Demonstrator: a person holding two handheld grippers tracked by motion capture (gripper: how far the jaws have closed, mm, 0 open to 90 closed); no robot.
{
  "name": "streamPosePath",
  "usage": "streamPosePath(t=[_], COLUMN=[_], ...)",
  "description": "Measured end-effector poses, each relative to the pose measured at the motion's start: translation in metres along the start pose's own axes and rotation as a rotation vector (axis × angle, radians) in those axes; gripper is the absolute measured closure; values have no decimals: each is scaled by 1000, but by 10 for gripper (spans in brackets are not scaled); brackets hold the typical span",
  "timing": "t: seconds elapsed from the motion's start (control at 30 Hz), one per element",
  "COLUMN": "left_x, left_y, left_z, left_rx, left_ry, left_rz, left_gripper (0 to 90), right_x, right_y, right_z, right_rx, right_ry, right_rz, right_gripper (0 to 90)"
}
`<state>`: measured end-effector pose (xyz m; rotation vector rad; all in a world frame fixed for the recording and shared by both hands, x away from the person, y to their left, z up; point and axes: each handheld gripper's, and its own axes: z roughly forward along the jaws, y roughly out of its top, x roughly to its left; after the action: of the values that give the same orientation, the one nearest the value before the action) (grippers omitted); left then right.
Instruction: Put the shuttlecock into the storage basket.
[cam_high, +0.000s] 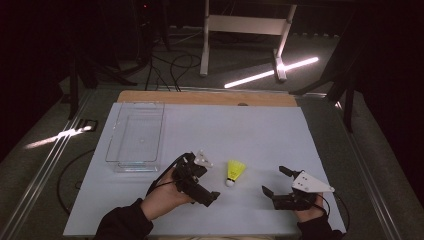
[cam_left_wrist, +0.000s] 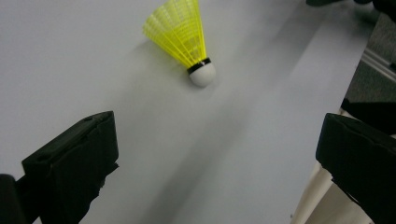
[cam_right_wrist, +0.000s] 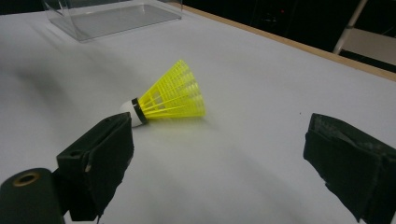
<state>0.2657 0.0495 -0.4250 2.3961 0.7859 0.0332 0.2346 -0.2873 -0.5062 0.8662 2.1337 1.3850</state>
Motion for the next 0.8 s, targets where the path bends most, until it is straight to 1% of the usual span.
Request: streamPosePath(t=[0.07,0.13,0.17,0.23,0.3,0.33,0.37,0.43,0.47,0.53,0.57,0.63,0.67,0.7,0.77,0.8], left_x=[1,2,2,3,3,3,4,4,4,3,3,1,0,-1,-3,-4], left_y=[3,6,7,10,13,14,16,18,20,23,24,27,28,30,31,33], left_z=[2,2,3,3,4,4,5,6,7,9,10,14,16,18,23,26], left_rx=[-4,-20,-26,-44,-58,-66,-77,-78,-93,-103,-113,-109,-113,-107,-107,-103], left_ry=[7,-7,-2,-8,7,4,7,10,13,30,26,50,56,54,69,65], left_rz=[-10,-24,-29,-45,-61,-70,-87,-91,-112,-126,-147,-152,-163,-162,-167,-171], left_gripper=[0,1,1,1,1,1,1,1,1,1,1,2,2,3,4,5], right_x=[0,0,0,0,0,0,0,0,0,0,0,0,0,0,0,0], right_y=[0,0,0,0,0,0,0,0,0,0,0,0,0,0,0,0], right_z=[0,0,0,0,0,0,0,0,0,0,0,0,0,0,0,0], right_rx=[-4,-6,-6,-4,-5,-5,-6,-6,-6,-5,-4,-3,-3,-2,-1,-1], right_ry=[-2,-5,-4,-6,-6,-7,-8,-9,-9,-10,-11,-11,-9,-10,-11,-12], right_rz=[0,-3,-5,-4,-6,-8,-11,-10,-10,-11,-10,-11,-11,-11,-9,-10], right_gripper=[87,87,87,87,87,87,87,87,87,87,87,87,87,87,87,87])
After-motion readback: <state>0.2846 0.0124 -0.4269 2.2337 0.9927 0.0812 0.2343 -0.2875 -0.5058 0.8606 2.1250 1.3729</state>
